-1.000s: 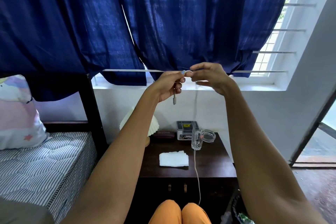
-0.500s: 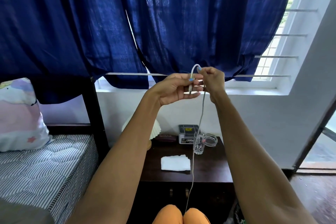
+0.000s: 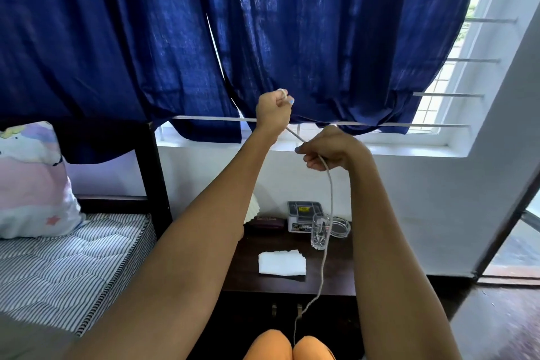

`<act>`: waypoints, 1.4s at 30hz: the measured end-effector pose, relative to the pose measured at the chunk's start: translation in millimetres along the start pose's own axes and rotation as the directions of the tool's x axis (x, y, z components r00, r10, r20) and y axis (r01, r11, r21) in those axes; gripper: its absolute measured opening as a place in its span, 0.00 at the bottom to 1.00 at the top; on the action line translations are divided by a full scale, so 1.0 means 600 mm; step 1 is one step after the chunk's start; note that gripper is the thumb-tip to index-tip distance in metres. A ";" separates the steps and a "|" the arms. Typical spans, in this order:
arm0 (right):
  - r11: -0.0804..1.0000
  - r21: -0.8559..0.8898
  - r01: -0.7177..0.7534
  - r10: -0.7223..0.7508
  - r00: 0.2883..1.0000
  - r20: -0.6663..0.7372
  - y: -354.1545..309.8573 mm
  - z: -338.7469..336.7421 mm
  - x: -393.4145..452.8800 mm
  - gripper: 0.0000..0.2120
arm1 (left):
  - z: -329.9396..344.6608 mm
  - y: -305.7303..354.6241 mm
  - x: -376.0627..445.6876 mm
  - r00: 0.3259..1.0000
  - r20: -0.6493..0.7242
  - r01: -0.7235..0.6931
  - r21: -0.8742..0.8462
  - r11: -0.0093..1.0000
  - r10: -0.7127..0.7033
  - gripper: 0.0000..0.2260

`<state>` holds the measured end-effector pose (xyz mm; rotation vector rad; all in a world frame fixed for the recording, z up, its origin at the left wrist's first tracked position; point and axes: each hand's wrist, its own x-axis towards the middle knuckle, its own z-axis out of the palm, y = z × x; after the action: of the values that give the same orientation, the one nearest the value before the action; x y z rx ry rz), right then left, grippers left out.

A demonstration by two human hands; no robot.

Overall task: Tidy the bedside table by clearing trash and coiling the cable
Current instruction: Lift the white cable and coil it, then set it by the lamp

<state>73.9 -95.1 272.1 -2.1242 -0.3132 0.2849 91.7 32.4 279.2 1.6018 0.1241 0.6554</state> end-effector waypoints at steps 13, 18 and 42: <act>0.854 -0.355 0.381 -0.503 0.779 -0.375 -0.045 -0.035 0.024 0.14 | -0.014 0.009 -0.034 0.924 0.370 0.041 0.149 0.988 -0.094 0.09; 0.793 -0.173 0.585 -0.595 0.680 -0.428 -0.030 -0.035 0.021 0.08 | -0.026 0.019 -0.043 0.884 0.447 0.151 0.003 0.988 -0.137 0.15; 0.886 0.430 0.172 -0.097 0.977 -0.192 0.026 0.044 0.030 0.07 | 0.012 0.009 -0.035 0.943 0.290 0.296 -0.499 0.814 -0.165 0.12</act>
<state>84.1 -76.4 243.4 -1.6497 -0.2670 0.0836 76.3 15.6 277.6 1.0791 -0.0395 0.2659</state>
